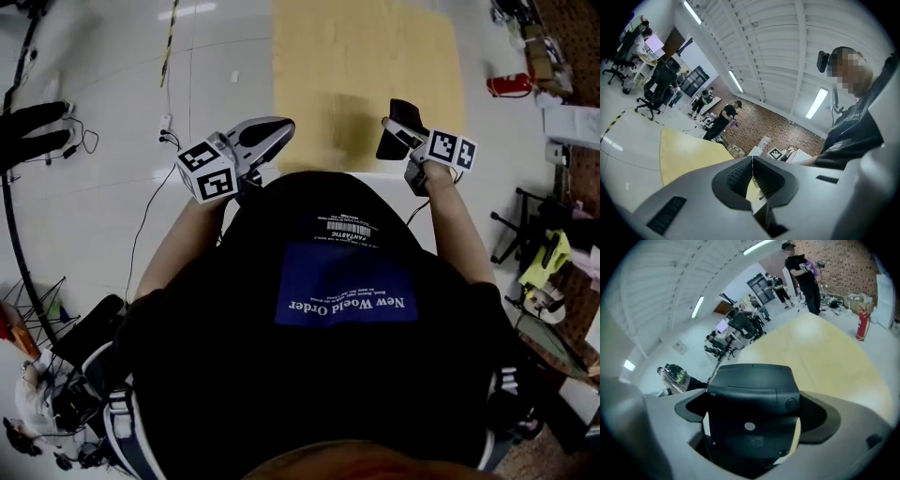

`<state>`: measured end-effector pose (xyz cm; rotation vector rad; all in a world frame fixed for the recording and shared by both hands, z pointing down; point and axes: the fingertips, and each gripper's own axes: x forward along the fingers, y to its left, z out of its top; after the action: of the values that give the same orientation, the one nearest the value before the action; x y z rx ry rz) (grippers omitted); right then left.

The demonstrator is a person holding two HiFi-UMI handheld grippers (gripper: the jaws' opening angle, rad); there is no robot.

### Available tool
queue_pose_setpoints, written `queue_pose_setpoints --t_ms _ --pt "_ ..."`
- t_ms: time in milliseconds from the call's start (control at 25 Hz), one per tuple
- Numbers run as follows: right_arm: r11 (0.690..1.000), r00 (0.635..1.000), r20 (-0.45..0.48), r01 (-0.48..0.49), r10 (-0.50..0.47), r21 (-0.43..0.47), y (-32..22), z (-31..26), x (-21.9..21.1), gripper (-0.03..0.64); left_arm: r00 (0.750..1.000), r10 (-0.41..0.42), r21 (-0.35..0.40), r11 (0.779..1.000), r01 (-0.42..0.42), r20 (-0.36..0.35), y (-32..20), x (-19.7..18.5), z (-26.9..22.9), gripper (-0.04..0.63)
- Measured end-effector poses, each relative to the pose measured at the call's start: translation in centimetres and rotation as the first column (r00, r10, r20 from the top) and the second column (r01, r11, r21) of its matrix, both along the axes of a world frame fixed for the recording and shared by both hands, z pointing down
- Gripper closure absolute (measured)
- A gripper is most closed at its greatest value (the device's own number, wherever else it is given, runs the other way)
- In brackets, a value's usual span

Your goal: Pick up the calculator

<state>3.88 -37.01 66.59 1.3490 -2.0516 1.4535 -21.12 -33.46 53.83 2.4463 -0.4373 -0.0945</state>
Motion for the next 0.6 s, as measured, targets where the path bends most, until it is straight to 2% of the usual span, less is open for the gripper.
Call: queue_pose_setpoints --t_ms 120,240,440,600 --pt "0.990 0.983 0.175 0.039 -0.063 0.137 -1.9 -7.2 -0.5 0.048 0.999 -0.037 0.055 0.998 0.036 0.010 -0.6 2.1 -2.4 0.589" --pt "0.955 0.904 0.391 0.057 -0.173 0.290 -3.6 -15.3 -0.8 0.048 0.995 -0.097 0.108 0.989 0.097 -0.007 -1.6 4.3 -4.9 0.589" --pt "0.851 0.779 0.513 0.050 -0.361 0.523 -2.7 -27.6 3.8 0.048 0.989 -0.142 0.133 0.981 0.145 -0.032 -1.0 9.8 -7.7 0.589" --pt "0.772 0.681 0.571 -0.014 -0.458 0.635 -1.1 -34.9 7.7 0.048 0.992 -0.119 0.187 0.974 0.124 -0.037 0.4 13.9 -11.4 0.589"
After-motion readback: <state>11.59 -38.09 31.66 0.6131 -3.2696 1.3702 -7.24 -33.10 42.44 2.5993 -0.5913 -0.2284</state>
